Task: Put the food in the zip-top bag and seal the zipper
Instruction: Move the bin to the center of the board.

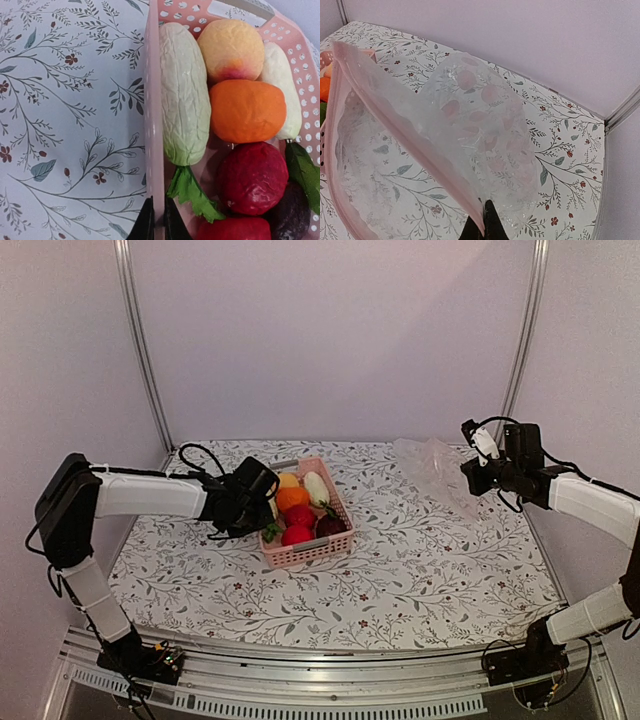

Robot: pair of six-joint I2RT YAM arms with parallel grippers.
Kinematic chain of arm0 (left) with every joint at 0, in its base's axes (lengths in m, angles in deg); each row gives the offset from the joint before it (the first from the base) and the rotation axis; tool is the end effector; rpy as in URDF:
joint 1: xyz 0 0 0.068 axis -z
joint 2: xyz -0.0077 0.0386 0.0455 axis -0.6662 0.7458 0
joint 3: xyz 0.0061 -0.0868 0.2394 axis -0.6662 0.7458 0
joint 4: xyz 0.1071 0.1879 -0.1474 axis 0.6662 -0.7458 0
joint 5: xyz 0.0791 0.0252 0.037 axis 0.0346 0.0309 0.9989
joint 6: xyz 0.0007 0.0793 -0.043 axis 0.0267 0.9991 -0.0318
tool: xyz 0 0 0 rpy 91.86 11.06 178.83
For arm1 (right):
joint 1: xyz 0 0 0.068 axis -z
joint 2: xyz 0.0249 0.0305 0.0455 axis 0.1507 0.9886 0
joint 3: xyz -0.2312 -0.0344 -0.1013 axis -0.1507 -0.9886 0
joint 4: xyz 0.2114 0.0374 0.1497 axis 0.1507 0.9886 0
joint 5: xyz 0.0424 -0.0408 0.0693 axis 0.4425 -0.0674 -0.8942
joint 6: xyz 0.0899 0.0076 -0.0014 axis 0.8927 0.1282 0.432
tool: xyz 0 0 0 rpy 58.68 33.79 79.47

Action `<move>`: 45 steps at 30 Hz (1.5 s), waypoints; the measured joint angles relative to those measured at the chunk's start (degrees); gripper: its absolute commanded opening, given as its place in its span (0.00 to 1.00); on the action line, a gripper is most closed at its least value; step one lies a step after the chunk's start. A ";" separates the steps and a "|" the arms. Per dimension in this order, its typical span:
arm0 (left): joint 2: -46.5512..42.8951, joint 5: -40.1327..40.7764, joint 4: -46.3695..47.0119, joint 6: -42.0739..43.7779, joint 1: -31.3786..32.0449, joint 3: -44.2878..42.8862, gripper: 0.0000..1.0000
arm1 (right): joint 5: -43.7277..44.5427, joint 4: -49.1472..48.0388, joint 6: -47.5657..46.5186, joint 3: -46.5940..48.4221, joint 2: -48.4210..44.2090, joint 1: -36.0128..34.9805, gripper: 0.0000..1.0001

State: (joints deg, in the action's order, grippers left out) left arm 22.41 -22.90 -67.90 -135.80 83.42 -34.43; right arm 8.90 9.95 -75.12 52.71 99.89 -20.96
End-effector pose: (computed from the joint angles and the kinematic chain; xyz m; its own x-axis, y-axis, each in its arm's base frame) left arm 0.2984 -0.2218 0.1276 -0.7160 -0.4109 -0.5643 -0.3115 0.9115 -0.2684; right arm 0.3297 0.0808 0.2252 -0.3956 -0.3623 -0.8440 -0.4265 0.8863 -0.1805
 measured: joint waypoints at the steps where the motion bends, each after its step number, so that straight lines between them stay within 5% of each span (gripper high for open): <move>1: -1.20 -0.20 0.24 1.14 0.00 1.46 0.03 | -0.02 0.00 0.00 0.00 0.00 0.00 0.00; 19: -12.44 -4.87 2.27 20.20 0.35 13.25 0.00 | -0.02 0.00 -0.39 0.00 0.02 0.33 0.00; 32: -16.44 -1.81 0.55 28.48 1.38 13.84 0.58 | -0.55 5.40 -2.08 2.73 -0.07 0.33 0.00; 40: -33.51 3.39 0.15 33.05 2.95 13.79 0.62 | 4.22 14.78 -6.23 10.45 -3.85 0.35 0.00; 45: -44.02 -2.01 6.23 37.00 6.34 17.68 0.60 | 9.11 18.60 -8.79 14.03 -8.07 1.53 0.00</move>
State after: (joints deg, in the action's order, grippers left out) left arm -21.61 -24.91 -61.67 -98.80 89.76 -16.75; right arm 18.02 28.56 -83.91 66.74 91.82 -19.43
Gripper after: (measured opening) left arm 0.603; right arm 0.006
